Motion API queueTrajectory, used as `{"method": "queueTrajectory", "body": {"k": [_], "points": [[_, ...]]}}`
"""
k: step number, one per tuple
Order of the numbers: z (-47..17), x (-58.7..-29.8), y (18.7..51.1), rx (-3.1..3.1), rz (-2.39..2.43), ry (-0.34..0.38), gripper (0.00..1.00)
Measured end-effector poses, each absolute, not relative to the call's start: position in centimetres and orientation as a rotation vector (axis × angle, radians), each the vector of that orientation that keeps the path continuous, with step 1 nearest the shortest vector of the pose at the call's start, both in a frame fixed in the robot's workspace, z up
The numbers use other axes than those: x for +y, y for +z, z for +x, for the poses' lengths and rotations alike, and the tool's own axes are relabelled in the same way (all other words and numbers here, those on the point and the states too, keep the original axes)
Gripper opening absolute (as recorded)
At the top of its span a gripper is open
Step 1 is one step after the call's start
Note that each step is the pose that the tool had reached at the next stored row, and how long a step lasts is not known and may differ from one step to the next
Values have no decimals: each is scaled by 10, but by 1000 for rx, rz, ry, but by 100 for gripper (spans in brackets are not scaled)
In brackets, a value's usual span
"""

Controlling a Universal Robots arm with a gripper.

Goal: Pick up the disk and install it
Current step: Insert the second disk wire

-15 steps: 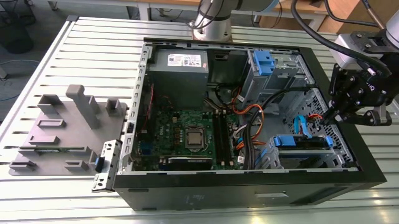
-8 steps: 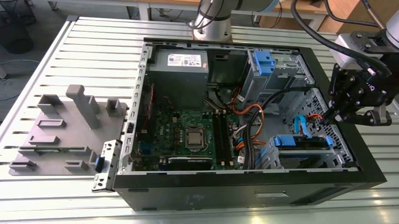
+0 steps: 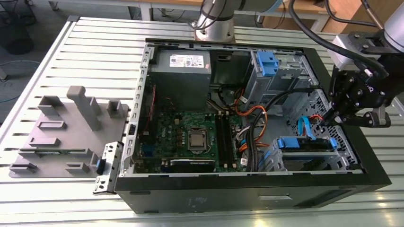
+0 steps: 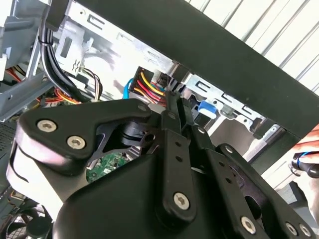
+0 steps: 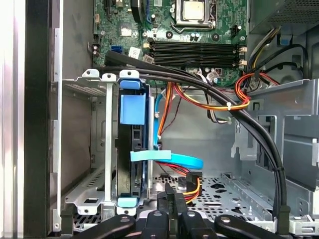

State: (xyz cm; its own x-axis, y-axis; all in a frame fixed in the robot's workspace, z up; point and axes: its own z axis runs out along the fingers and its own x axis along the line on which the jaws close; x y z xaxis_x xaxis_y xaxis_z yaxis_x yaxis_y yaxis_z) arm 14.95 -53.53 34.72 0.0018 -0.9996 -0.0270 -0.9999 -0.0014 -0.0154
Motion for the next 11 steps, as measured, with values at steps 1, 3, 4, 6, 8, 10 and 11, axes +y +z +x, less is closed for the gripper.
{"method": "queueTrajectory", "body": {"k": [1, 3, 4, 6, 8, 10, 11], "points": [[149, -536, 347, 2198, -2202, 13, 16], [149, -538, 347, 2198, -2202, 12, 16], [148, -539, 347, 2198, -2202, 12, 16], [147, -541, 347, 2198, -2201, 11, 16], [147, -543, 347, 2197, -2201, 11, 16], [146, -544, 347, 2197, -2201, 10, 16], [145, -545, 347, 2197, -2200, 10, 16]]}}
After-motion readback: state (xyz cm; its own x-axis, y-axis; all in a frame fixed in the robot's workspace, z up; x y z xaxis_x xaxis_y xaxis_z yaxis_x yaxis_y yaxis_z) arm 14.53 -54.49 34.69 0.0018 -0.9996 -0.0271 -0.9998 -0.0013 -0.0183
